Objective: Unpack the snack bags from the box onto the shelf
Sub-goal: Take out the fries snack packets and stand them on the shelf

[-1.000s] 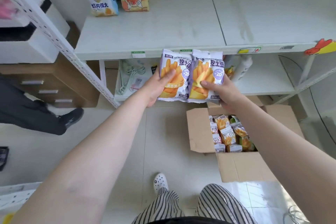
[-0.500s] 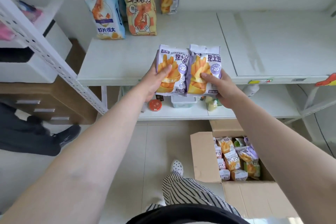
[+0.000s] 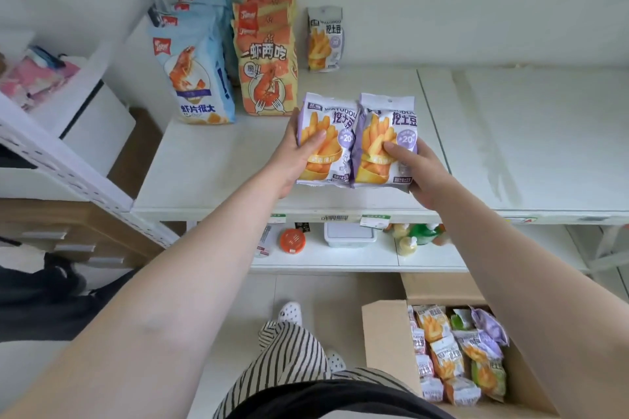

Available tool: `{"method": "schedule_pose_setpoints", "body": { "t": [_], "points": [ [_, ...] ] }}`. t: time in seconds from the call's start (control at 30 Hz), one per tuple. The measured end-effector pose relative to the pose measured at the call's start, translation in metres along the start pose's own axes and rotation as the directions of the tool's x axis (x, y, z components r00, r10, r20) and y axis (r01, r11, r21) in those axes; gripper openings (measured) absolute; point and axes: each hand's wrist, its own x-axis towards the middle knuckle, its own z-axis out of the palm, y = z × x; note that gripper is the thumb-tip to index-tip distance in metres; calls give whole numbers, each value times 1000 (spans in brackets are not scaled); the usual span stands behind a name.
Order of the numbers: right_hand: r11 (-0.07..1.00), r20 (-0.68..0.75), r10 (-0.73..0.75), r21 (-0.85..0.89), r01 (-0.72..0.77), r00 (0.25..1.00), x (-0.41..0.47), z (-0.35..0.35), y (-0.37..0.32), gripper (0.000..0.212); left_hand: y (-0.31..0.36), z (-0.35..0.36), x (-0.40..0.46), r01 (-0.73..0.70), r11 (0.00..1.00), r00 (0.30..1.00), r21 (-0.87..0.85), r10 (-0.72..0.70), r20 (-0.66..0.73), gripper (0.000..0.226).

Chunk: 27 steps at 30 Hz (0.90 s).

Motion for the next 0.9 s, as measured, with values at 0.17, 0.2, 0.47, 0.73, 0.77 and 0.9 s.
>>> {"method": "schedule_pose_setpoints", "body": {
  "t": [0.17,0.2,0.47,0.73,0.77,0.9],
  "points": [
    [999,-41,-39,17,40,998,36,-8,-11,25,1,2,48,49,997,991,57,-41,-129,61],
    [998,-45,-52,16,53,998,43,-10,-13,24,0,1,58,59,996,988,62,-50,-143,60],
    [1000,-23,-3,-2,3,1000,96,-11,8,26,-17,-3,116,58,996,997,64,-55,-47,54],
    [1000,79,11,22,-13,997,113,-21,45,39,-92,-21,170,265,960,964,-93,-263,34,92],
    [1000,108,7,27,-10,994,114,-19,46,47,-101,-27,180,266,957,964,-112,-262,49,94],
    [1000,156,-4,-27,9,988,120,-2,55,68,-34,-9,124,211,974,975,-86,-204,88,87]
  ]
}}
